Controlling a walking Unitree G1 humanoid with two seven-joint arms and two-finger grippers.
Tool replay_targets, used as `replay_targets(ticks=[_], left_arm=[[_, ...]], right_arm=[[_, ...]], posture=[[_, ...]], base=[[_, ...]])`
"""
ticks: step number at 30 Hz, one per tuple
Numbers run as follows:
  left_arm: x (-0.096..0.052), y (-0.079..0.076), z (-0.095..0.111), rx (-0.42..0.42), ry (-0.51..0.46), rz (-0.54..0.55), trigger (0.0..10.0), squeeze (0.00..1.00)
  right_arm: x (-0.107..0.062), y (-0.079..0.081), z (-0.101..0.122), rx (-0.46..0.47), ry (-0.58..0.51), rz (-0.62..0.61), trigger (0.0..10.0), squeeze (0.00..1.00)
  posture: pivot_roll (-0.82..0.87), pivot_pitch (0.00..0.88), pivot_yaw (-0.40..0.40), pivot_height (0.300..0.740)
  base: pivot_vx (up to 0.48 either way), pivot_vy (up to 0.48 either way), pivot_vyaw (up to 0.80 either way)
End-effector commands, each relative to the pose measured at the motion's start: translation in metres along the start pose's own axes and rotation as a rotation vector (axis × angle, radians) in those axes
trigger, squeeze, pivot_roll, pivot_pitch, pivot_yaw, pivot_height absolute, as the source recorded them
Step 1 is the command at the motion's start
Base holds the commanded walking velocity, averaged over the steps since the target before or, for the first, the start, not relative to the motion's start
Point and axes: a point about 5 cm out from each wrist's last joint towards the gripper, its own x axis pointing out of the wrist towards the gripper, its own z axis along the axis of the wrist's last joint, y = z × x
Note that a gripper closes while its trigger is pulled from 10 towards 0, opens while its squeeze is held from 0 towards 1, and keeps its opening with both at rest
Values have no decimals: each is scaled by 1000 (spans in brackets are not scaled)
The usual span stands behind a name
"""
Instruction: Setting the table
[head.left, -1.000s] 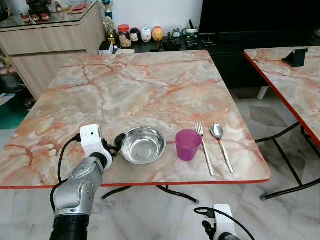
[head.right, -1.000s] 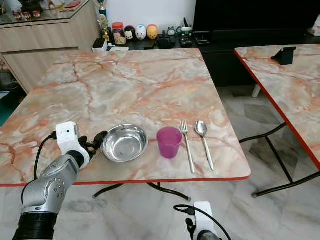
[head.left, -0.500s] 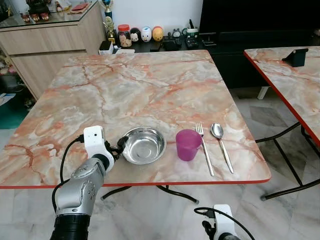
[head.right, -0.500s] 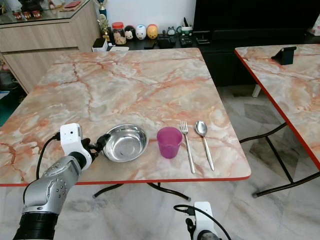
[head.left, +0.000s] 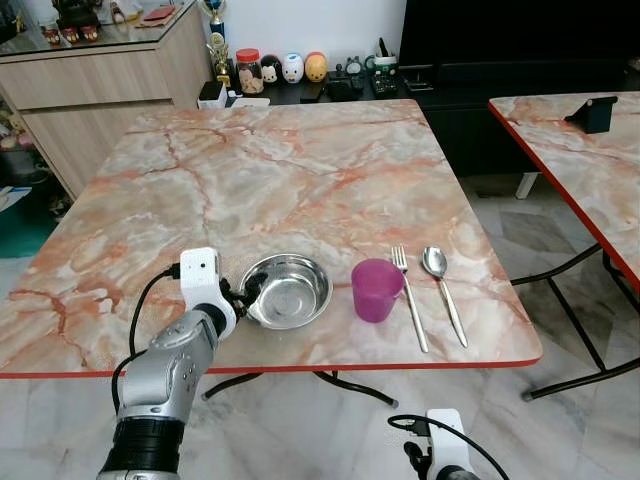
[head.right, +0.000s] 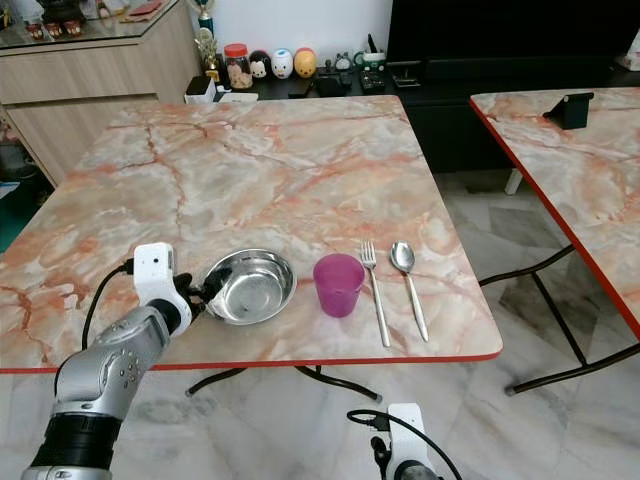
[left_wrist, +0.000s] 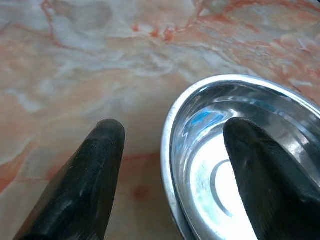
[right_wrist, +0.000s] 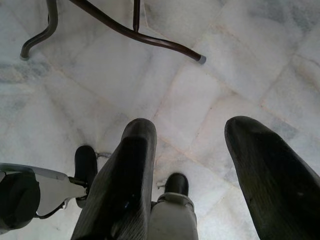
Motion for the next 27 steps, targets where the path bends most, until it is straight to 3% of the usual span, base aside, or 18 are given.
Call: replay_targets(ticks=[1,22,23,24,25,26,27], left_arm=[[2,2,0,32,22,9,10000,0],[6,-1,-6,92,87,-6,10000,0],[6,-1,-5,91,87,-6,8824,0],[6,-1,-6,90,87,-5,4588,0],[6,-1,-6,89,87,-5,4588,0],[6,-1,-6,88,87,-5,0,0],[6,-1,-5,86,88,-6,0,0]], right_arm=[[0,1,1,11,-3,0,10000,0],[0,2,1,16,0,2,10000,0],[1,2,1,16,0,2,10000,0],[1,2,1,15,0,3,10000,0],[1,2,1,15,0,3,10000,0],[1,2,1,16,0,3,10000,0],[1,2,1,16,0,3,10000,0]], posture=[[-36,0,58,723],[-29,0,58,723],[-29,0,58,723],[-29,0,58,723],[-29,0,59,723],[-29,0,58,723],[-29,0,58,723]], base=[[0,0,0],[0,0,0],[0,0,0],[0,0,0],[0,0,0],[0,0,0],[0,0,0]])
